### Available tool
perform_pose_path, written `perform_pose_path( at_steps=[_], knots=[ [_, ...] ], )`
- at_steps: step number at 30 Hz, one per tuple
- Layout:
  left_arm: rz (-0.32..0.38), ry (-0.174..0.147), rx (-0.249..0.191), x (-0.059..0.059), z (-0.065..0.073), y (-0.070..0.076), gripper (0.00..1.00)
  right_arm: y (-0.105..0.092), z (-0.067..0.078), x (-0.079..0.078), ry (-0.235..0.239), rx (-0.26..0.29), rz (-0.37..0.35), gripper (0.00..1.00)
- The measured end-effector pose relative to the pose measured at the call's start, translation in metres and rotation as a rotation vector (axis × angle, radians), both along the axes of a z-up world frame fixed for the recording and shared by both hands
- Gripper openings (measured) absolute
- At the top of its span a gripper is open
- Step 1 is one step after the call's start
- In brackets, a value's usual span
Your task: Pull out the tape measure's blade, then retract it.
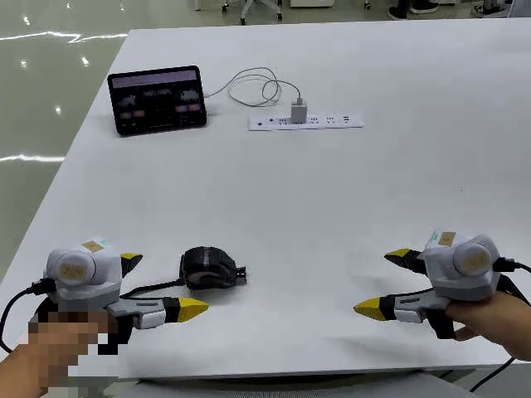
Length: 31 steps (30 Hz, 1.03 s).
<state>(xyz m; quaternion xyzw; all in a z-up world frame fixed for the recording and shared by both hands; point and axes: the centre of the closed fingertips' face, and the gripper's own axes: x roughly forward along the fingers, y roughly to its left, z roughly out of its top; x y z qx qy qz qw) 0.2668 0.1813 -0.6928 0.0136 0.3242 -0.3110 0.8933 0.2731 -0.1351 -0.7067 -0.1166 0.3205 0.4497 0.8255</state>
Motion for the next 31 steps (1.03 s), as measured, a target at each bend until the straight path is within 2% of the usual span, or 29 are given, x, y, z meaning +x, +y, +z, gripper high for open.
perform_pose_path(
  at_steps=[6,10,15,17,19,22,23,27,29,31],
  knots=[
    [0.006,0.006,0.006,-0.005,0.000,0.007,1.00,-0.023,0.006,-0.002,-0.015,-0.002,-0.026,0.81],
    [0.019,0.015,0.013,-0.007,-0.002,0.014,1.00,-0.038,0.009,-0.004,-0.008,-0.005,-0.051,0.85],
    [0.036,0.012,0.021,-0.006,-0.001,0.020,1.00,-0.052,0.009,-0.007,0.001,0.000,-0.080,0.89],
    [0.043,0.007,0.024,-0.004,0.000,0.022,1.00,-0.055,0.009,-0.009,0.001,-0.004,-0.086,0.91],
    [0.046,0.006,-0.002,-0.004,0.002,0.021,1.00,-0.057,0.008,-0.009,-0.001,-0.008,-0.094,0.99],
    [0.042,0.010,-0.005,-0.005,0.002,0.020,1.00,-0.059,0.009,-0.013,0.017,-0.004,-0.094,1.00],
    [0.045,0.003,0.002,-0.004,0.002,0.021,1.00,-0.059,0.009,-0.013,0.019,-0.003,-0.094,1.00],
    [0.047,0.010,0.008,-0.005,-0.001,0.024,1.00,-0.059,0.010,-0.012,0.018,-0.003,-0.096,1.00],
    [0.058,-0.002,0.019,-0.004,-0.001,0.027,1.00,-0.059,0.011,-0.010,0.015,-0.001,-0.097,1.00],
    [0.060,0.005,0.011,-0.004,-0.001,0.027,1.00,-0.057,0.010,-0.010,0.018,0.000,-0.094,1.00]
  ],
)
